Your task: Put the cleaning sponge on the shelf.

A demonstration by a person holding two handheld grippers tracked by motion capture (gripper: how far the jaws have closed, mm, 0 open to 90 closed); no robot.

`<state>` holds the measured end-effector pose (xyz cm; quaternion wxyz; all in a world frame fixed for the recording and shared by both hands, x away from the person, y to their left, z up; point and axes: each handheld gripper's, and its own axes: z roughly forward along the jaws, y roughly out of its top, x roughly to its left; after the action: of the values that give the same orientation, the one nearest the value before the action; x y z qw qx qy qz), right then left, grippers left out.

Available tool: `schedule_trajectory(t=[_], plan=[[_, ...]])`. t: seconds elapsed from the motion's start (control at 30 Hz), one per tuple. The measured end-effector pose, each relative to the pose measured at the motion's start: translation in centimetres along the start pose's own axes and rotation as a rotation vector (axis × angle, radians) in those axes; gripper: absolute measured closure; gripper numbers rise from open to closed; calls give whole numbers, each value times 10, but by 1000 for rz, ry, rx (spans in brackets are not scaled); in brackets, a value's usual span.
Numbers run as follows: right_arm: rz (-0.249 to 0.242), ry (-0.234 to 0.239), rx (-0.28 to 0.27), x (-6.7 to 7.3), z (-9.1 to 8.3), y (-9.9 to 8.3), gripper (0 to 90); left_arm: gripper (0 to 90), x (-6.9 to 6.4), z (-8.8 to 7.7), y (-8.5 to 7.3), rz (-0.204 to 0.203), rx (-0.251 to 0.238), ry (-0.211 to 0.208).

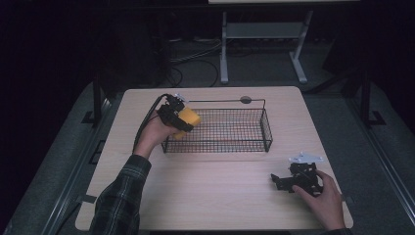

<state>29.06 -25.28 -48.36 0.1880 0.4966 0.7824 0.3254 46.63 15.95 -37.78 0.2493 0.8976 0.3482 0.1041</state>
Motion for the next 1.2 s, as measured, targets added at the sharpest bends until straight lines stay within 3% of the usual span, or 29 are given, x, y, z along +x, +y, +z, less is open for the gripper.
schedule_trajectory(t=[0.5,0.67,0.73,1.0,1.2], plan=[[0,0,0,0,0,0,0,228,6,26,-5,-19,37,-7],[0,0,0,0,0,0,0,228,8,36,-11,-19,73,-12],[0,0,0,0,0,0,0,227,8,35,-11,-22,58,-13],[0,0,0,0,0,0,0,225,7,38,-10,-5,103,-19],[0,0,0,0,0,0,0,221,7,39,-10,-9,108,-30]])
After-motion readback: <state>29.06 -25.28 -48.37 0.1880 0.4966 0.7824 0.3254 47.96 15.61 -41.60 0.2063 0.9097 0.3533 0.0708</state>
